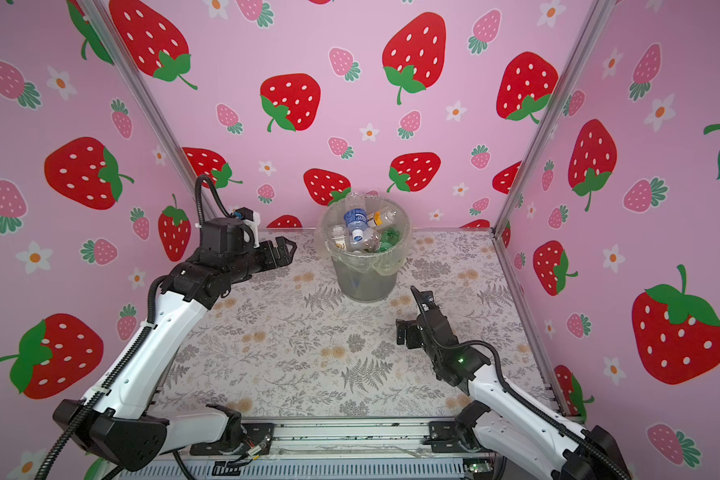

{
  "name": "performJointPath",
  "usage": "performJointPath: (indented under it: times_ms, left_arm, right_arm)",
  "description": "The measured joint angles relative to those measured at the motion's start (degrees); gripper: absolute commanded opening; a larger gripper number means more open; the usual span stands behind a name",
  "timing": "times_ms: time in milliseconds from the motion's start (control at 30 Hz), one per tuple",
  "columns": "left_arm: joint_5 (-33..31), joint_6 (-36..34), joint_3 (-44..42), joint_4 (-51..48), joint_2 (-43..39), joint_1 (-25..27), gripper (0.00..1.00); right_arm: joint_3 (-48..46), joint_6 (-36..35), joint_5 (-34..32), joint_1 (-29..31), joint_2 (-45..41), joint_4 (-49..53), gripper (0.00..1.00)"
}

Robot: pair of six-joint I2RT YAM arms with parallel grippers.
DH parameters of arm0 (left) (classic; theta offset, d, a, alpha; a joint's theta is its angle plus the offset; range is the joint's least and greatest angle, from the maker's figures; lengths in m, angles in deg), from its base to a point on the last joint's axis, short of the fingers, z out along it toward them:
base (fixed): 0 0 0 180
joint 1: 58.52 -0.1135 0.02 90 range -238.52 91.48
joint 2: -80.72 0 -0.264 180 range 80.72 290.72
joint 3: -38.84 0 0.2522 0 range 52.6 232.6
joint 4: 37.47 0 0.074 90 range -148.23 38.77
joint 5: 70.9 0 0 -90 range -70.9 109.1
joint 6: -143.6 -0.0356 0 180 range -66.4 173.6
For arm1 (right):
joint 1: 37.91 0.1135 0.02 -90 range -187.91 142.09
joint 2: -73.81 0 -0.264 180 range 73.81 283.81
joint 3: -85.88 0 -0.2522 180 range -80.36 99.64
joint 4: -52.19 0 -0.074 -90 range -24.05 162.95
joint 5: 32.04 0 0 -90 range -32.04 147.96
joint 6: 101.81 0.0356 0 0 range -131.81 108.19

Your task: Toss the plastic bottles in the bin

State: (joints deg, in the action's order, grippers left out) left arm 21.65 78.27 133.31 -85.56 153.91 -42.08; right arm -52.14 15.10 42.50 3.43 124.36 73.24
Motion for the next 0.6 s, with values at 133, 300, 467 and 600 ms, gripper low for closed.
performJointPath:
  times_ms: [133,300,467,600]
  left_arm:
    - [-1.7,-0.63,-4.83,0.7,-1.36,-0.87,0.99]
    - [-3.72,-0.87,-9.73,1.09,-1.79,-1.68,0.99]
    - [-5.14,-0.83,-13.97,1.97,-2.75,-2.58,0.99]
    - [-7.54,-0.83,-18.4,4.15,-4.44,-3.52,0.99]
  right_arm:
    - [0.0,-0.28,0.15,-1.05,0.13,0.0,0.99]
    - [0.02,-1.22,0.55,-2.38,0.48,0.04,0.99]
    - [0.11,-2.05,0.81,-3.76,0.48,0.02,0.99]
    - [0.13,-2.97,0.98,-5.33,0.48,0.04,0.99]
